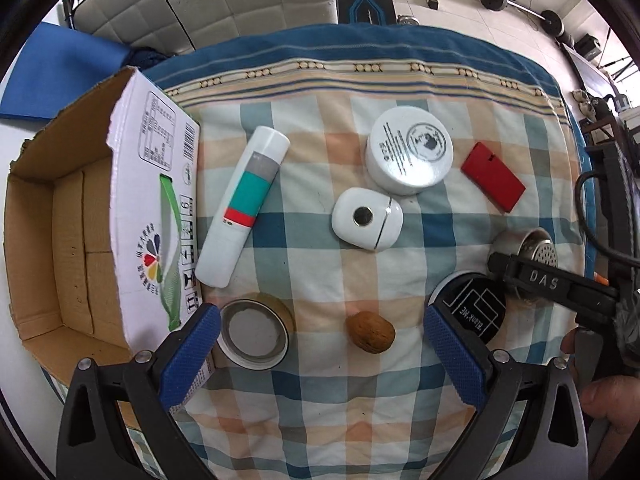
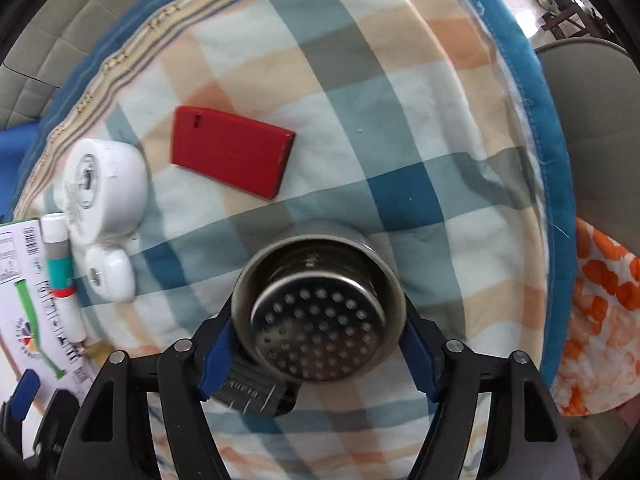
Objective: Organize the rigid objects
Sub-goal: 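Grasp the black 'Blank ME' tin with the left tool while the right tool grasps the silver perforated tin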
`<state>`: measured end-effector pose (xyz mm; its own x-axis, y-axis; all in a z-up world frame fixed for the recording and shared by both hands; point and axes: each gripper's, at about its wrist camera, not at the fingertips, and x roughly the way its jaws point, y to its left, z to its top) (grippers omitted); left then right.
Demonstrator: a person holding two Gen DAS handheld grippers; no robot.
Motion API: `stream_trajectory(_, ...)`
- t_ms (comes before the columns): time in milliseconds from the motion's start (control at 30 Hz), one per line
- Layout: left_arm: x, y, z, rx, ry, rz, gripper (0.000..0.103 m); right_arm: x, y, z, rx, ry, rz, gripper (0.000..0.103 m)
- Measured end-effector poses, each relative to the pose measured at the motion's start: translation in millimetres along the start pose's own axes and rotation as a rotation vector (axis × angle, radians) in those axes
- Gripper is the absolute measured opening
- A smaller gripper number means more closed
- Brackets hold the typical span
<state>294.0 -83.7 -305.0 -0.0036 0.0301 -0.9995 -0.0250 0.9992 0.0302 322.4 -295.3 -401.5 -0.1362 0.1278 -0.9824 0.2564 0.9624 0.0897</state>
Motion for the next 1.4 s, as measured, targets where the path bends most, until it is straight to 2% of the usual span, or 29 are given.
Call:
stream_trajectory(67, 0, -4, -1, 0.016, 0.007, -0.024, 0.103, -3, -6, -2, -0.016, 0.010, 0.006, 0.073)
stream_trajectory(233, 4, -38, -8, 0.106, 0.010, -0.107, 0.103, -25, -40, -26, -0.048, -0.020, -0.054, 0.073)
stream_trajectory(433, 38, -91, -11, 0.216, 0.114, -0.193, 0.103, -17, -88, -44, 0.020, -0.001, -0.078, 0.073)
stream_trajectory(533, 54, -108, -11, 0.264, 0.155, -0.168, 0.103, -11, -106, -50, 0.055, 0.009, -0.059, 0.073)
stream_trajectory(633, 70, -115, -9, 0.267, 0.167, -0.146, 0.101, -5, -116, -56, 0.073, 0.013, -0.037, 0.074)
stream_trajectory(667, 72, -116, -8, 0.264, 0.162, -0.152, 0.094, -1, -123, -52, 0.076, 0.013, -0.031, 0.074)
stream_trajectory(700, 74, -116, -8, 0.263, 0.158, -0.162, 0.073, -2, -124, -52, 0.078, 0.014, -0.028, 0.074)
stream_trajectory(767, 74, -115, -11, 0.268, 0.149, -0.162, 0.074, -2, -125, -51, 0.076, 0.020, -0.018, 0.074)
stream_trajectory(900, 61, -99, -21, 0.300, 0.101, -0.101, 0.074, -3, -107, -53, 0.017, 0.033, 0.023, 0.074)
stream_trajectory(1033, 83, -84, -15, 0.236, 0.164, -0.127, 0.075, 11, -102, -57, -0.007, 0.045, -0.009, 0.074)
stream_trajectory(1133, 84, -91, -14, 0.258, 0.138, -0.099, 0.079, 11, -101, -55, 0.002, 0.045, -0.010, 0.074)
stream_trajectory(1267, 83, -92, -14, 0.273, 0.105, -0.071, 0.079, 15, -95, -55, 0.006, 0.058, -0.013, 0.074)
stream_trajectory(1300, 81, -94, -16, 0.271, 0.097, -0.069, 0.073, 23, -92, -47, 0.006, 0.066, -0.016, 0.074)
stream_trajectory(1400, 71, -105, -36, 0.264, 0.090, -0.093, 0.073, 25, -86, -39, 0.005, 0.068, -0.026, 0.073)
